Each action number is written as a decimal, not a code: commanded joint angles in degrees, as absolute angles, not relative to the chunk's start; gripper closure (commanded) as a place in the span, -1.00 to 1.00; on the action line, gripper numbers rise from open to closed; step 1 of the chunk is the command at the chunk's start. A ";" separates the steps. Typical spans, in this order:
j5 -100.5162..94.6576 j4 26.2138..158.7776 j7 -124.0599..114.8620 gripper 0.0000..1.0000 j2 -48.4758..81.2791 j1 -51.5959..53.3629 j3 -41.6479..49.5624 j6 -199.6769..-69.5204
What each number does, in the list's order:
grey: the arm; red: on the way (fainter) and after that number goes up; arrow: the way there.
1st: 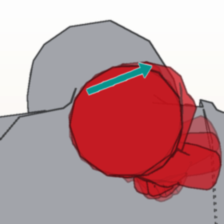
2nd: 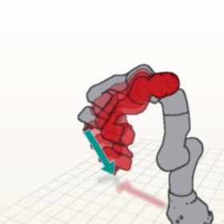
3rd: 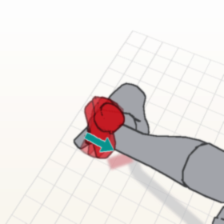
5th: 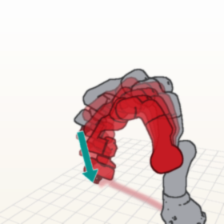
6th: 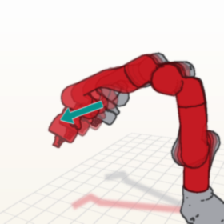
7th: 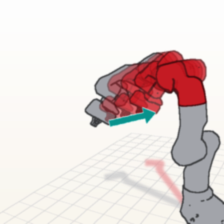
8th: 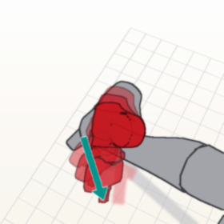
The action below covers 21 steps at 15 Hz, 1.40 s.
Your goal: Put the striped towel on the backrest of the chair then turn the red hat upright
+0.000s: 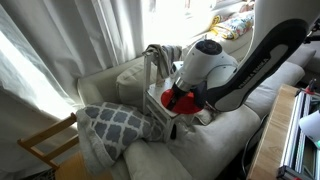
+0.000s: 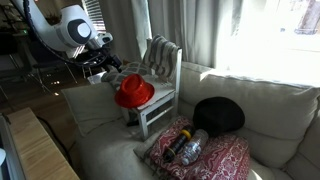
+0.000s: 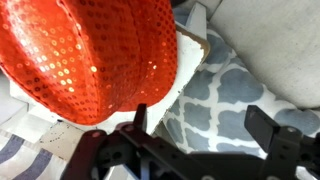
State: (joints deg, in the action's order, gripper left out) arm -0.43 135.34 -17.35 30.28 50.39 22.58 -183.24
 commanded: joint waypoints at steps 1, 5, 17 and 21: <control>1.03 136.64 -13.06 -1.00 25.57 40.77 14.50 -181.39; 1.19 137.89 -9.19 -1.00 18.71 25.18 2.05 -174.83; 10.91 134.37 11.97 -1.00 6.30 2.82 -8.09 -144.46; 16.61 133.09 19.27 -1.00 1.94 1.29 -7.20 -134.64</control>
State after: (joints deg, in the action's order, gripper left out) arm 12.05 133.22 13.38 5.74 2.39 -7.74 -141.63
